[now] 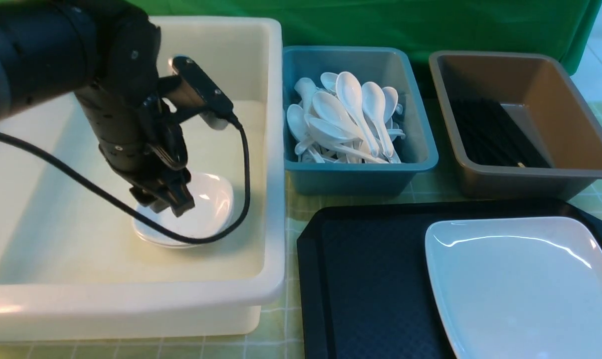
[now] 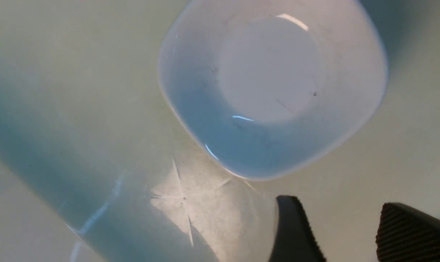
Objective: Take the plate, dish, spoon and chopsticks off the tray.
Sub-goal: Use the left arm to grab a plate from the dinner plate
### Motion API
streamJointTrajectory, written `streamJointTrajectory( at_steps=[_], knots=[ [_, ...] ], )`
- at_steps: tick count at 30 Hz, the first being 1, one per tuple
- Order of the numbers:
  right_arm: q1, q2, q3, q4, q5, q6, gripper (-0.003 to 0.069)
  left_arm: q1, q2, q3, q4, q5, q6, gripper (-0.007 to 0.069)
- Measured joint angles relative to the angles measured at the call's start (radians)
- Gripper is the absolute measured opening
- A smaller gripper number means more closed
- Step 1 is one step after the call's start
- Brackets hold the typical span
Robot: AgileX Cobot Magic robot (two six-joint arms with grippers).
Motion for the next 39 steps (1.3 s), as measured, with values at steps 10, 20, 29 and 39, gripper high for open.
streamJointTrajectory(
  at_steps=[10,20,29,39],
  knots=[
    [0.000,0.000,0.000,0.000,0.014,0.000,0.0091,-0.004,-0.176,0.000,-0.559,0.061,-0.058,-0.0003],
    [0.000,0.005,0.000,0.059,0.037,0.000,0.0001,-0.123,-0.171,0.000,-0.706,-0.033,-0.255,-0.0017],
    [0.000,0.023,0.000,0.074,0.040,-0.009,0.0001,-0.347,0.034,0.000,-0.746,-0.244,-0.467,0.0099],
    [0.000,0.023,0.000,0.074,0.018,-0.003,0.0001,-0.470,0.291,0.000,-0.896,-0.475,-0.512,0.0358]
  ],
)
